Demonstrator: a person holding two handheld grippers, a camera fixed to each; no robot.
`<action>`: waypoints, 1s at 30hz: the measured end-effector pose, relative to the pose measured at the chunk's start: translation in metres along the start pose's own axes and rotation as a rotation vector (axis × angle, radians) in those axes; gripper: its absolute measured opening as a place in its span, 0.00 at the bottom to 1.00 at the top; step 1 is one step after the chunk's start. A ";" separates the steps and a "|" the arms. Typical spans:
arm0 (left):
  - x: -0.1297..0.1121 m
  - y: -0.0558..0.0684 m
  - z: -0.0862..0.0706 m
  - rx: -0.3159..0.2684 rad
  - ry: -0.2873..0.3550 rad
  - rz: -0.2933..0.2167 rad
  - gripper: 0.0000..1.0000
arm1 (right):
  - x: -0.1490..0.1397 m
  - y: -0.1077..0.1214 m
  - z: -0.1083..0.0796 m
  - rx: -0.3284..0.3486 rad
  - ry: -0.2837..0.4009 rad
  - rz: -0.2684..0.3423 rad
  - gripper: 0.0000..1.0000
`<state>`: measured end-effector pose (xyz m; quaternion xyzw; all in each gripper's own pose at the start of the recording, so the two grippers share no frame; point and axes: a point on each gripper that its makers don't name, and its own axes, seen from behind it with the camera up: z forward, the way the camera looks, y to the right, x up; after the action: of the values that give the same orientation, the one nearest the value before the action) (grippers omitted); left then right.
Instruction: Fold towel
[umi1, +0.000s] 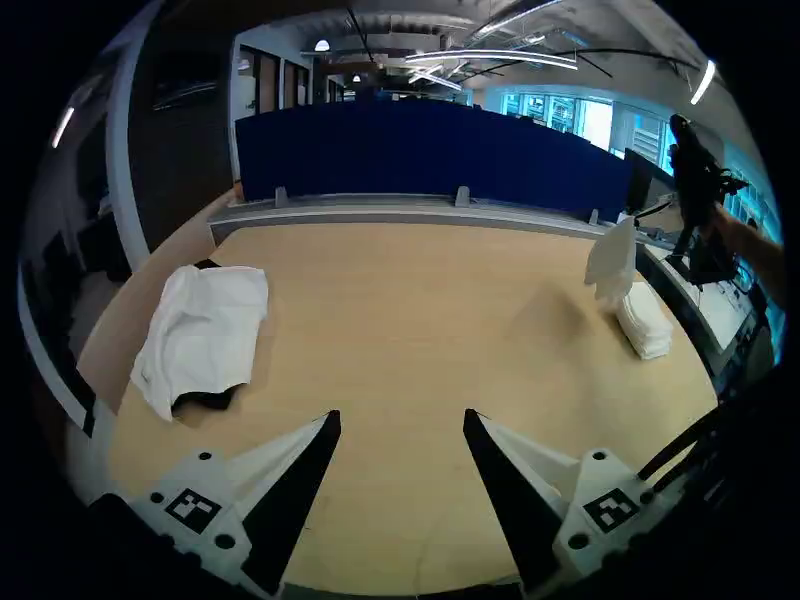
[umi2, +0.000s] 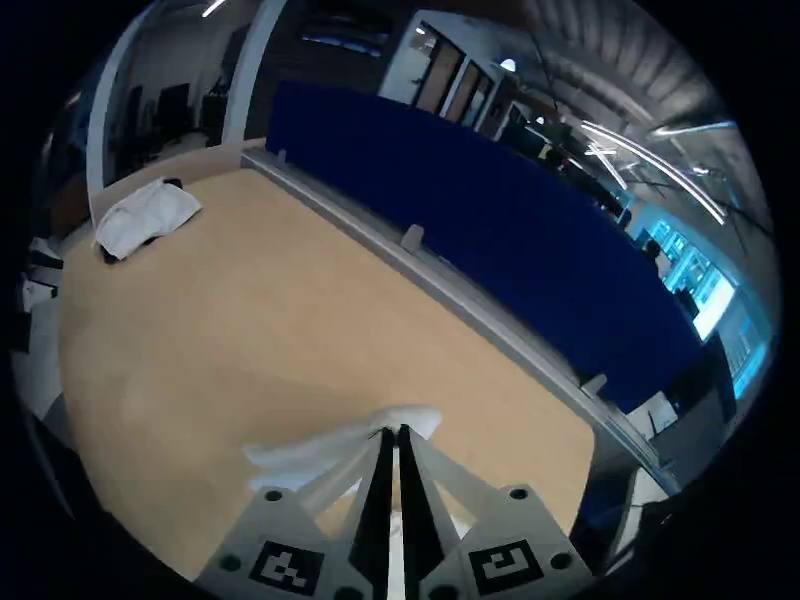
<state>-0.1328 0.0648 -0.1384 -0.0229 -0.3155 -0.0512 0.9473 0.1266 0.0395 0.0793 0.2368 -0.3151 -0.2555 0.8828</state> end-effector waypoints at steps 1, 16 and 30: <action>0.000 0.002 0.001 -0.001 -0.001 0.001 0.91 | -0.002 0.008 0.000 -0.009 -0.004 0.003 0.04; 0.008 0.019 0.007 -0.014 -0.008 0.027 0.91 | -0.039 0.050 -0.001 -0.060 -0.052 0.054 0.04; 0.011 0.035 0.011 -0.042 -0.011 0.055 0.91 | -0.119 0.068 -0.036 -0.124 -0.122 0.147 0.04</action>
<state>-0.1264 0.0999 -0.1231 -0.0519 -0.3188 -0.0315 0.9459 0.0918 0.1716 0.0416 0.1418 -0.3682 -0.2228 0.8915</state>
